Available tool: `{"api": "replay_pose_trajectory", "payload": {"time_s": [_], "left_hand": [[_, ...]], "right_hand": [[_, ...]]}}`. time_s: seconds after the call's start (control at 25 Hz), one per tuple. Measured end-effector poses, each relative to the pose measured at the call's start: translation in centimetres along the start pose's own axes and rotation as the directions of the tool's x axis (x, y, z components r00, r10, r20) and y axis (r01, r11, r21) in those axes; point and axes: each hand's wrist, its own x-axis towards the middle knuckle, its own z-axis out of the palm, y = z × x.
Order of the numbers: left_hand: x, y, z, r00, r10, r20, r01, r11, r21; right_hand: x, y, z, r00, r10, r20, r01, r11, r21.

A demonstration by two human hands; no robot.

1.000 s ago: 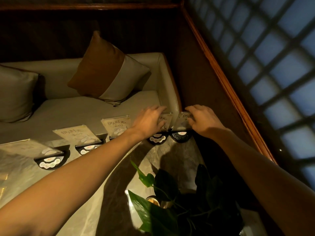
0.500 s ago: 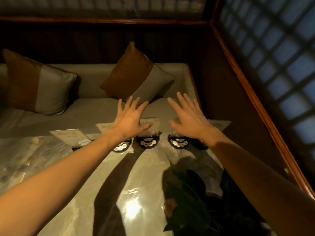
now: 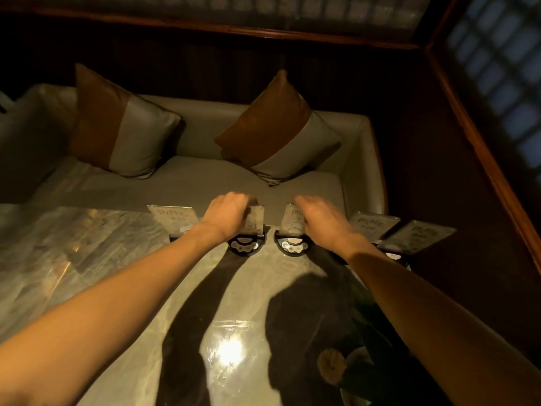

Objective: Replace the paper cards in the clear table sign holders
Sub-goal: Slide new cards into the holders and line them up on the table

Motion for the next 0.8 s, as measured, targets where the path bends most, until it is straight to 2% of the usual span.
{"api": "replay_pose_trajectory", "payload": {"time_s": [0.48,0.8], "left_hand": [[1.5,3.0,1.1,0.993,0.091,-0.080,-0.094,0.995,-0.041],[1.9,4.3,1.5,0.991,0.081,-0.103,-0.090,0.993,-0.081]], "right_hand": [[-0.5,3.4,-2.1,0.996,0.066,0.061,-0.070,0.996,0.053],[-0.8,4.0,-2.0,0.995,0.074,0.066,-0.079,0.994,0.074]]}}
